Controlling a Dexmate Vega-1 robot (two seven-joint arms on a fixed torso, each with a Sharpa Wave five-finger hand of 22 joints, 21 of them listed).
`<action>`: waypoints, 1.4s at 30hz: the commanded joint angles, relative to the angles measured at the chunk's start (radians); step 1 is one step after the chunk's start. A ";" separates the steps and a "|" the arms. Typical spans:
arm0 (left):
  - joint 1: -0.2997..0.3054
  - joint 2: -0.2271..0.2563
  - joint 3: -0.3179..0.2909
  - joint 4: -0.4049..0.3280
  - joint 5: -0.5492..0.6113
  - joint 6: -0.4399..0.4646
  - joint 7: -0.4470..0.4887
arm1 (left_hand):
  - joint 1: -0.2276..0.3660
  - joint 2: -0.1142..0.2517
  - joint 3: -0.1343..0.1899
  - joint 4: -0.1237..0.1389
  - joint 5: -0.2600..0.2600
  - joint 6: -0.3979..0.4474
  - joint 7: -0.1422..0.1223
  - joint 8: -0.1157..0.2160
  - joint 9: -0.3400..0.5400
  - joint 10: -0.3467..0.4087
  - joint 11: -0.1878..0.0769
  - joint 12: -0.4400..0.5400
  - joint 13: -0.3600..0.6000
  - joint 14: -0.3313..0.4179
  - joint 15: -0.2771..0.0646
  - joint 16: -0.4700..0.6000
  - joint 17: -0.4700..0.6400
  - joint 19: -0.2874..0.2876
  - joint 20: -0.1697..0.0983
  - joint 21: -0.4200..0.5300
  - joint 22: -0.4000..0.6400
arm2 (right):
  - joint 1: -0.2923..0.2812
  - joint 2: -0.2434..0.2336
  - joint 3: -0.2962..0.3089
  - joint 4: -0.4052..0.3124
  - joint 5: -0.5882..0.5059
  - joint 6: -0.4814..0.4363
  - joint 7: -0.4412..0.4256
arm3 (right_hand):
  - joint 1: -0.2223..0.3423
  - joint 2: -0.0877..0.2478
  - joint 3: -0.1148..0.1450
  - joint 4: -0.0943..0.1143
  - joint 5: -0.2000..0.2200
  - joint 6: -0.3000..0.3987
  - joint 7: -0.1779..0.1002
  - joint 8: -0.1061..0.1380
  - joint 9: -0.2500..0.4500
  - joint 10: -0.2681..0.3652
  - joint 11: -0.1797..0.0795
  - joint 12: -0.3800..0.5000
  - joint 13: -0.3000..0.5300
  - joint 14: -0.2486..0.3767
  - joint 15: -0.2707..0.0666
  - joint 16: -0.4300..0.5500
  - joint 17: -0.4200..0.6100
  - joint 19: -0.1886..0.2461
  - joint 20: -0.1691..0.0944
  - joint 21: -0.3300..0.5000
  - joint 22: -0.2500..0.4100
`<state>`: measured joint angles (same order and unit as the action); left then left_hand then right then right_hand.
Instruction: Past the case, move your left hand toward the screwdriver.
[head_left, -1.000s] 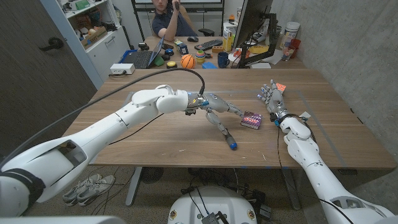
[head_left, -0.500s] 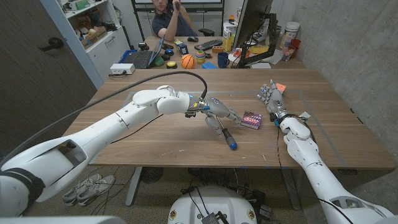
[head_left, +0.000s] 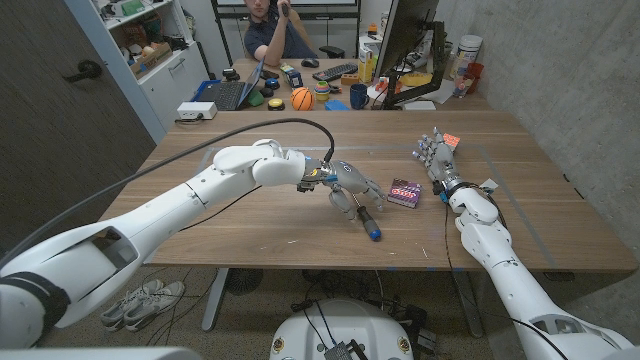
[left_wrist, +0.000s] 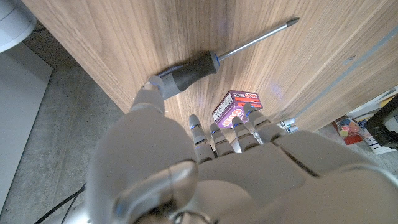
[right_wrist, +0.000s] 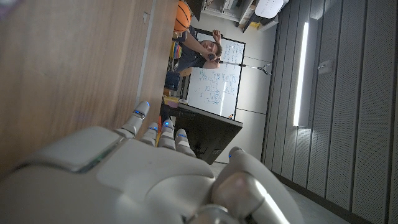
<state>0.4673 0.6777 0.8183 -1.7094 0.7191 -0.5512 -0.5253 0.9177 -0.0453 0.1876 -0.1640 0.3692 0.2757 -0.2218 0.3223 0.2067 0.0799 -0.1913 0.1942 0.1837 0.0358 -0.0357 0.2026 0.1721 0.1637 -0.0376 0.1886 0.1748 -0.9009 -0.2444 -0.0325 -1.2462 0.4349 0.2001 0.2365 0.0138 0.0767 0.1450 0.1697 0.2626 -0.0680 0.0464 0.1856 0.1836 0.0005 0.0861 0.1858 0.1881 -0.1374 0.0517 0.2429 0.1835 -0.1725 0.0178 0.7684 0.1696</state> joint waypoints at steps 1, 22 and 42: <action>0.004 -0.002 -0.006 -0.008 0.009 0.000 -0.009 | 0.016 -0.001 0.000 0.007 -0.008 0.015 -0.001 0.006 0.001 -0.002 -0.006 -0.007 0.005 -0.007 -0.103 -0.002 0.002 -0.007 -0.004 0.000 0.003 | -0.007 0.000 0.002 -0.012 0.002 -0.005 -0.007 | -0.008 0.030 -0.006 0.004 0.006 -0.006 0.002 0.005 0.004 0.004 0.005 0.009 0.005 0.007 -0.001 0.001 0.003 -0.026 0.003 -0.001 0.006; 0.004 -0.006 -0.005 -0.018 0.010 0.009 -0.026 | 0.027 0.005 -0.003 0.014 -0.020 0.022 -0.001 0.002 0.000 -0.005 -0.008 -0.008 0.005 -0.014 -0.106 -0.004 0.002 -0.014 -0.002 -0.001 0.004 | -0.014 -0.003 0.004 -0.018 0.003 -0.003 -0.008 | -0.007 0.031 -0.012 0.004 0.008 -0.006 0.003 0.005 0.004 0.005 0.005 0.008 0.005 0.007 -0.001 -0.001 0.002 -0.025 0.004 -0.008 0.006; 0.004 -0.008 -0.002 -0.026 0.012 0.014 -0.036 | 0.033 0.011 -0.006 0.019 -0.029 0.030 -0.001 -0.002 -0.001 -0.003 -0.009 -0.007 0.006 -0.013 -0.108 -0.003 0.003 -0.019 -0.014 0.000 0.004 | -0.020 -0.005 0.007 -0.025 0.005 -0.003 -0.008 | -0.007 0.032 -0.018 0.004 0.009 -0.006 0.003 0.005 0.004 0.005 0.006 0.008 0.005 0.007 -0.002 -0.002 0.002 -0.024 0.005 -0.016 0.006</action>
<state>0.4720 0.6720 0.8131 -1.7315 0.7301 -0.5396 -0.5563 0.9376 -0.0393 0.1804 -0.1486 0.3461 0.2941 -0.2242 0.3221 0.2047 0.0760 -0.1948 0.1886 0.1835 0.0308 -0.0307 0.2027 0.1724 0.1490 -0.0342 0.1886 0.1745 -0.9167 -0.2486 -0.0279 -1.2672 0.4384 0.1997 0.2300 0.0138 0.0767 0.1337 0.1728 0.2664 -0.0680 0.0465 0.1856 0.1835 0.0036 0.0892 0.1858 0.1880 -0.1375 0.0517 0.2429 0.1835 -0.1725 0.0178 0.7543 0.1696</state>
